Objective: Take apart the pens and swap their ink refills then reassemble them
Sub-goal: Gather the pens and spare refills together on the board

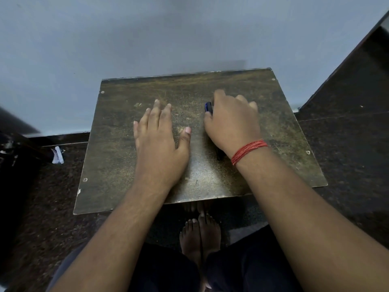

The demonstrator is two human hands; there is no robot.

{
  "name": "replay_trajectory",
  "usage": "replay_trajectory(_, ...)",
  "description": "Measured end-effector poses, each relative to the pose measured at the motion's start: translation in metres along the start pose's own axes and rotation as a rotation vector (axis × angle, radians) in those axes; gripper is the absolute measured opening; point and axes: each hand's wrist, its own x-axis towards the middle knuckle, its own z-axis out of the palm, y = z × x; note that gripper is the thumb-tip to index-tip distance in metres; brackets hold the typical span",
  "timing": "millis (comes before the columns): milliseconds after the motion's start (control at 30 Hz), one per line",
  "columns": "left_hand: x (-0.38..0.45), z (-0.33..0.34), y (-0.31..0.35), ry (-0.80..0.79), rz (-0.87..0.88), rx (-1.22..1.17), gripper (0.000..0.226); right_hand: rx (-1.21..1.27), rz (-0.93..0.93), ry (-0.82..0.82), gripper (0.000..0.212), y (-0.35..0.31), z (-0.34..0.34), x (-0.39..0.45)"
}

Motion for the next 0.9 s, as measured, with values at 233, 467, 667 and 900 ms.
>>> replay_trajectory(233,0.004,0.001,-0.003,-0.025,0.016,0.069,0.071,0.130,0.133,-0.003,0.022,0.033,-0.020,-0.001)
replay_trajectory(467,0.002,-0.006,-0.007,-0.085,-0.010,0.137,0.074,0.087,0.122,-0.195,0.046,0.014,-0.017,-0.018)
replay_trajectory(667,0.005,-0.019,-0.008,-0.114,-0.079,0.111,0.073,0.078,0.119,-0.238,0.036,-0.011,-0.010,-0.024)
replay_trajectory(900,0.002,-0.040,-0.018,-0.104,-0.140,0.078,0.069,0.144,0.097,-0.239,0.034,-0.049,0.002,-0.027)
